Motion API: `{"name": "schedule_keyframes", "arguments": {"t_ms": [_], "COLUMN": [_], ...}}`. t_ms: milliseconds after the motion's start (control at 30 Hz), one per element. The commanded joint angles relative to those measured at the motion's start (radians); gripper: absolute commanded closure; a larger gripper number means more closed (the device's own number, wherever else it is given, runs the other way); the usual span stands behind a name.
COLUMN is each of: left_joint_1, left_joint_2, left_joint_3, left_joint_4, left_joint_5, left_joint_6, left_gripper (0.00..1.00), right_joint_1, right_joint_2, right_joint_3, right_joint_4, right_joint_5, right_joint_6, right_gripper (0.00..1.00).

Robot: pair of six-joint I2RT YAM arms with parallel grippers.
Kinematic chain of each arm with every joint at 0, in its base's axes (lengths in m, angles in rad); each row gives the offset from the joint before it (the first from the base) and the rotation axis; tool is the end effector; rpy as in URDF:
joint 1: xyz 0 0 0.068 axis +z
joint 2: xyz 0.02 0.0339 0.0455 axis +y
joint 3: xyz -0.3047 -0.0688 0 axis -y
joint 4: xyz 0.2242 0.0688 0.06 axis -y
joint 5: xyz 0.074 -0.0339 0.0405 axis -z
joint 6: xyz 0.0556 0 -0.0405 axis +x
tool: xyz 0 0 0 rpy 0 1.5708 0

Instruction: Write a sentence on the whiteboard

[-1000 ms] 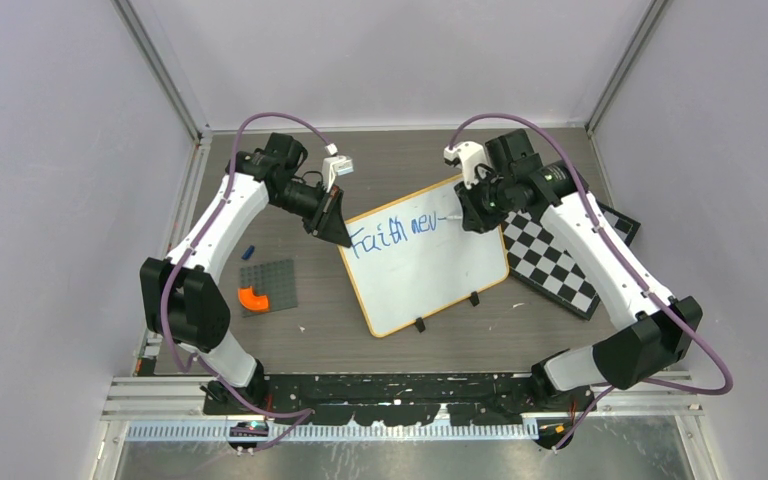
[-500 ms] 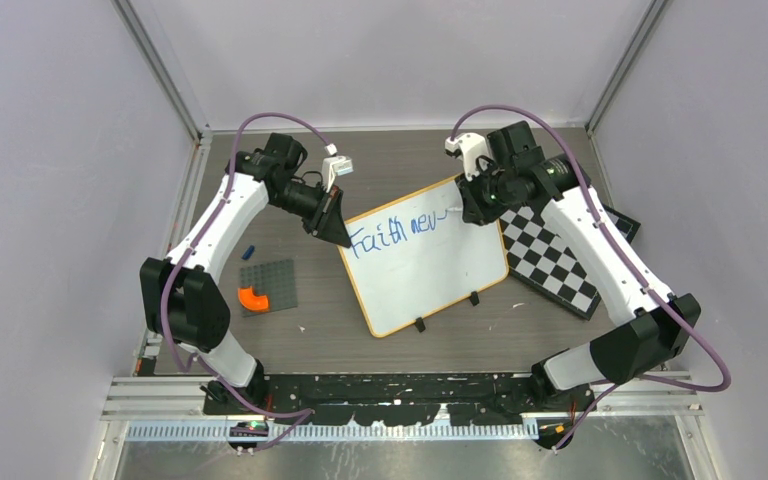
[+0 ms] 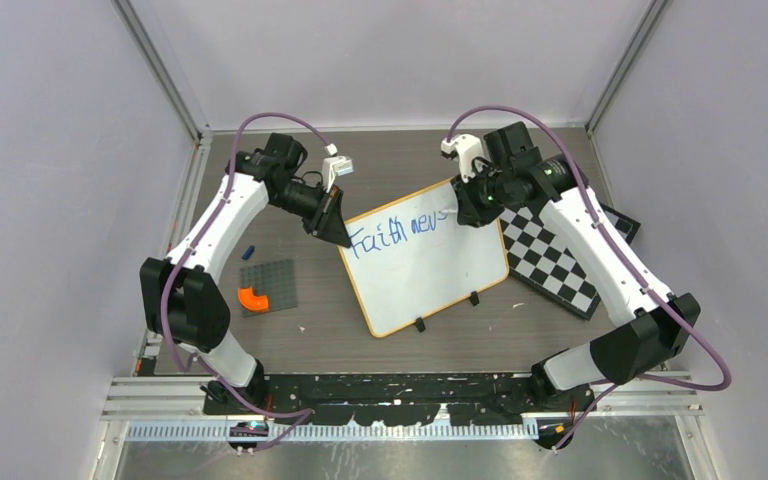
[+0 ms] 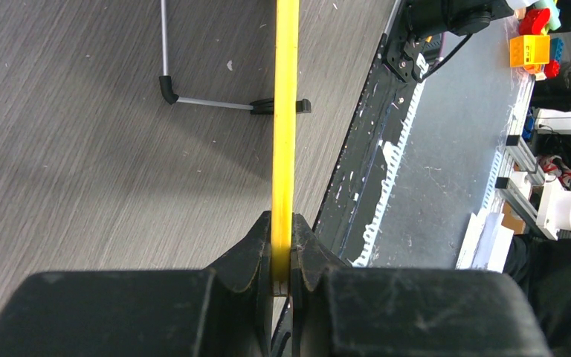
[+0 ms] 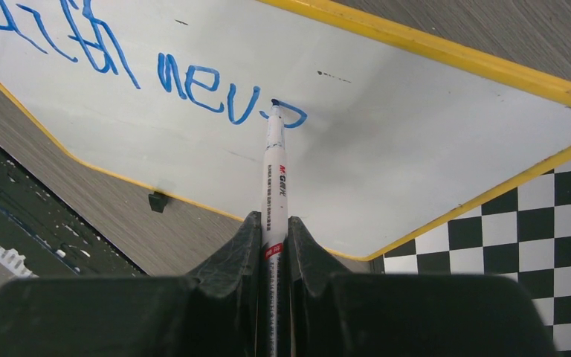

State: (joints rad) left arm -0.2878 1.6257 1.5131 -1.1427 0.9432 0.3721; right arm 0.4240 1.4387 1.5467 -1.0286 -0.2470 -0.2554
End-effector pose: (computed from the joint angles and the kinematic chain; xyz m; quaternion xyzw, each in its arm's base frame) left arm 0.2742 -0.1281 0.3508 0.3526 0.8092 -0.4424 0.1587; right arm 0.2439 0.1250 0.3975 -0.3504 0.8736 0.1430 0.3060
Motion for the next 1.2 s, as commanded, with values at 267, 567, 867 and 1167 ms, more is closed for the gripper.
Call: {"name": "schedule_keyframes", "arguments": {"t_ms": [267, 567, 867, 1167], "left_joint_1": [-0.014, -0.014, -0.015, -0.016], "left_joint_2": [-0.007, -0.004, -0.006, -0.001], "left_joint_3": [-0.011, -0.006, -0.003, 0.002], "left_joint_4": [-0.018, -0.017, -0.021, -0.016], "left_joint_5": [0.002, 0.003, 0.002, 0.008], "left_joint_6": [0.045, 0.041, 0.038, 0.031], "left_gripper": [1.00, 1.00, 1.00, 1.00], "right_joint_1": [0.010, -0.002, -0.022, -0.025], "right_joint_2": [-0.032, -0.047, -0.052, -0.051], "right_joint_3": [-0.077, -0.073, 0.016, 0.027], "right_joint_4": [0.036, 0.035, -0.016, 0.007], "right_joint_5": [0.043, 0.109, 0.048, 0.088], "right_joint_6": [-0.002, -0.025, -0.030, -0.046], "right_gripper": [1.00, 1.00, 1.00, 1.00]}}
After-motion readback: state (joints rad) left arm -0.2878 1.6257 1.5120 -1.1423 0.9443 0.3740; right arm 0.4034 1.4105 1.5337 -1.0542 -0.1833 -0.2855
